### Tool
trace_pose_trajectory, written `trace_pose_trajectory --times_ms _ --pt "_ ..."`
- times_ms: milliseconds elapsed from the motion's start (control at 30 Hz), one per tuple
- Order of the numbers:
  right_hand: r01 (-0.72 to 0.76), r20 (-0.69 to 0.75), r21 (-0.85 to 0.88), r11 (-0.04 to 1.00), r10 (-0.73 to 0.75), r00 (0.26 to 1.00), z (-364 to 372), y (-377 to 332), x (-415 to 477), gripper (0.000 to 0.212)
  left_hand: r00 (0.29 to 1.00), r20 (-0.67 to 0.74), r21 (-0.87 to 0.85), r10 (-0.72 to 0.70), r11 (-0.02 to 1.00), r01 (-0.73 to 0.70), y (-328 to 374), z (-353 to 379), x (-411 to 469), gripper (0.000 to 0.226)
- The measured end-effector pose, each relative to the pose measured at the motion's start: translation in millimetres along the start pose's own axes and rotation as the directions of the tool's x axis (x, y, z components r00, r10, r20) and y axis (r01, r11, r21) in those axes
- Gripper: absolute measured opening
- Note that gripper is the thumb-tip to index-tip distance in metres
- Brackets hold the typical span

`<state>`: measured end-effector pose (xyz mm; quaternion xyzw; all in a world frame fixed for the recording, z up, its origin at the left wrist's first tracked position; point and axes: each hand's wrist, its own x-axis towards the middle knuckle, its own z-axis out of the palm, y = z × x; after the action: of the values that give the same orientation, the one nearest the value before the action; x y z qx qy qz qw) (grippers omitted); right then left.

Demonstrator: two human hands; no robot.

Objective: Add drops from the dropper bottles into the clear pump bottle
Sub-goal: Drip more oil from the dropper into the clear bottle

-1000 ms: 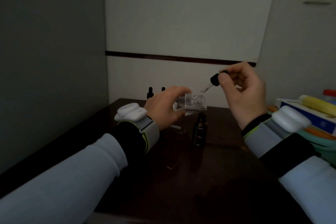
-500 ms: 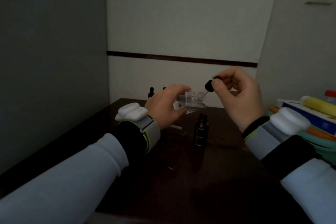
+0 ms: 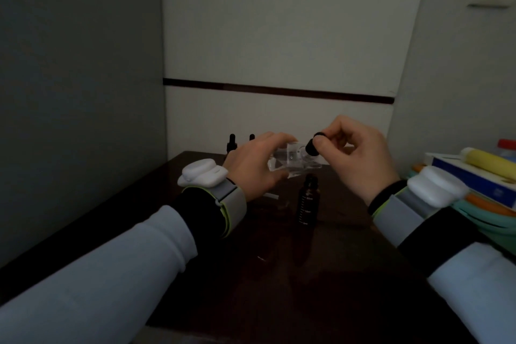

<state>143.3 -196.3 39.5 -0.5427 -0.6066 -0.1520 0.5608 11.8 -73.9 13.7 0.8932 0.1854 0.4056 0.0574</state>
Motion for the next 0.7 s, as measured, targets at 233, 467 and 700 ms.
trace_pose_trajectory --times_ms 233,467,700 --pt "0.001 0.006 0.016 1.000 -0.001 1.000 0.8 0.9 0.1 0.027 1.000 -0.002 -0.006 0.006 1.000 -0.006 0.4 -1.2 -0.5 0.051" --pt "0.013 0.033 -0.023 1.000 -0.012 0.999 1.0 0.7 0.6 0.026 1.000 0.020 0.007 -0.001 1.000 0.001 1.3 -1.5 -1.2 0.052" --pt "0.060 -0.210 0.089 0.994 -0.040 0.977 -3.8 -7.3 2.9 0.019 0.999 0.031 -0.001 -0.012 1.000 0.012 -0.9 -0.8 -0.7 0.052"
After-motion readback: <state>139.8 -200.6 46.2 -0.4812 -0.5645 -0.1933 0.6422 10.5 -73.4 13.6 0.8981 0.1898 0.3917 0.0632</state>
